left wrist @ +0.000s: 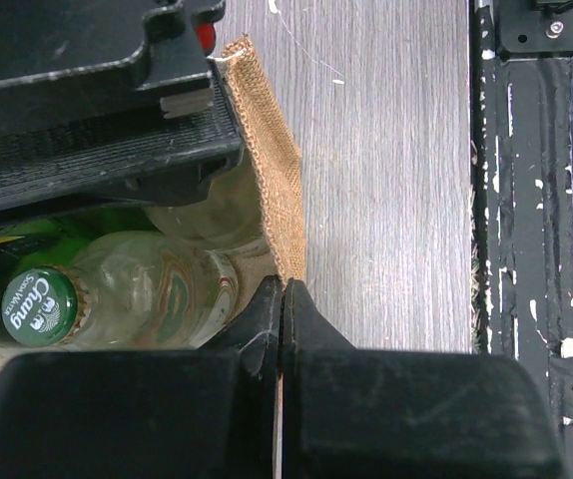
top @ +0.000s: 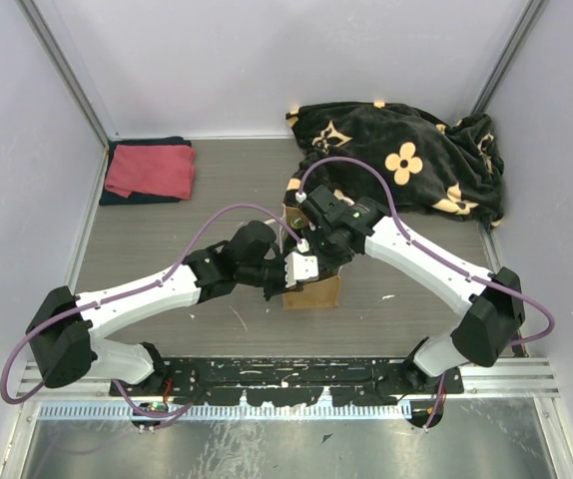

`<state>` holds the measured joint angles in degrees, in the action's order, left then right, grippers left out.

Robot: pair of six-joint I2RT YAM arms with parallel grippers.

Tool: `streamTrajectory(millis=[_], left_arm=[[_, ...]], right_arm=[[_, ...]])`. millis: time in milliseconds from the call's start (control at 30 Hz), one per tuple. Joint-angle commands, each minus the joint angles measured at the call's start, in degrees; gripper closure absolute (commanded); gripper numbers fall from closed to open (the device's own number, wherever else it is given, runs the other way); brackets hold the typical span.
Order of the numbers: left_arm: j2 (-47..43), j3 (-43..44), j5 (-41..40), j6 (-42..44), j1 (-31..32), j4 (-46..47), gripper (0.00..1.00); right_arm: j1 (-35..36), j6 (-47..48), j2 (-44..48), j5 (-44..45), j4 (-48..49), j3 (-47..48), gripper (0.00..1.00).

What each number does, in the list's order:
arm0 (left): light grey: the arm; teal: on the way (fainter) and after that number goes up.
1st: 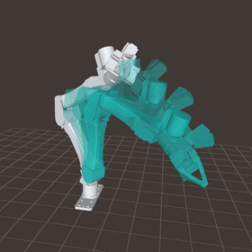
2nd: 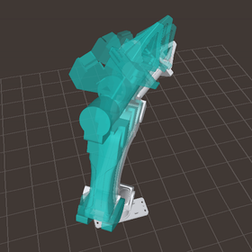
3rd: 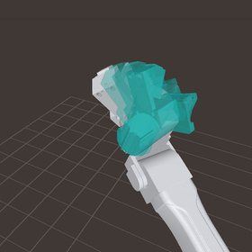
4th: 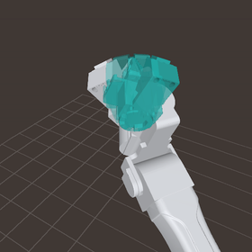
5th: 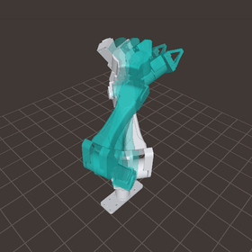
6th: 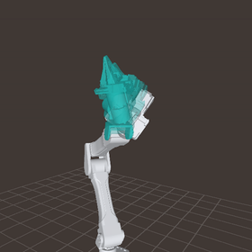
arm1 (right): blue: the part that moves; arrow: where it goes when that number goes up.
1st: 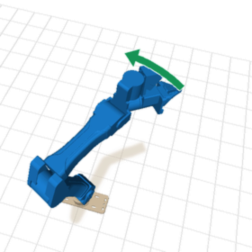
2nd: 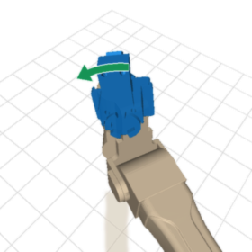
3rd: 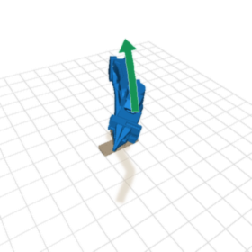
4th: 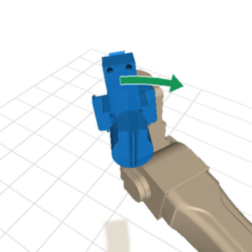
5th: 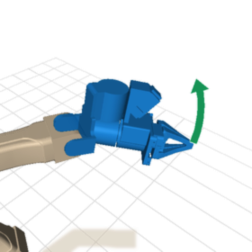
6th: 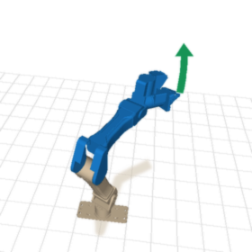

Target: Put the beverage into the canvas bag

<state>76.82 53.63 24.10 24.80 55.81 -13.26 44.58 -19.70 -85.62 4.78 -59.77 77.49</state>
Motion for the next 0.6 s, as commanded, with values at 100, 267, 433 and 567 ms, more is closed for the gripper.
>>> streamTrajectory(millis=[100,267,433,567], left_arm=[[-3.6,1.97,3.68,-1.87,0.7,2.35,0.73],[-5.91,2.77,2.3,-3.33,0.73,2.36,0.35],[-7.28,3.38,1.64,-4.41,0.76,1.97,0.28],[-8.73,4.21,-0.13,-6.25,0.72,1.84,0.25]], right_arm=[[0.69,-2.87,0.7,1.22,6.46,-0.73,0.97],[0.71,-2.88,1.56,4.22,6.33,5.1,0.69],[0.69,-2.88,2.47,6.98,6.07,10.39,0.48],[0.69,-2.97,4.11,9.87,6.92,12.55,0.37]])
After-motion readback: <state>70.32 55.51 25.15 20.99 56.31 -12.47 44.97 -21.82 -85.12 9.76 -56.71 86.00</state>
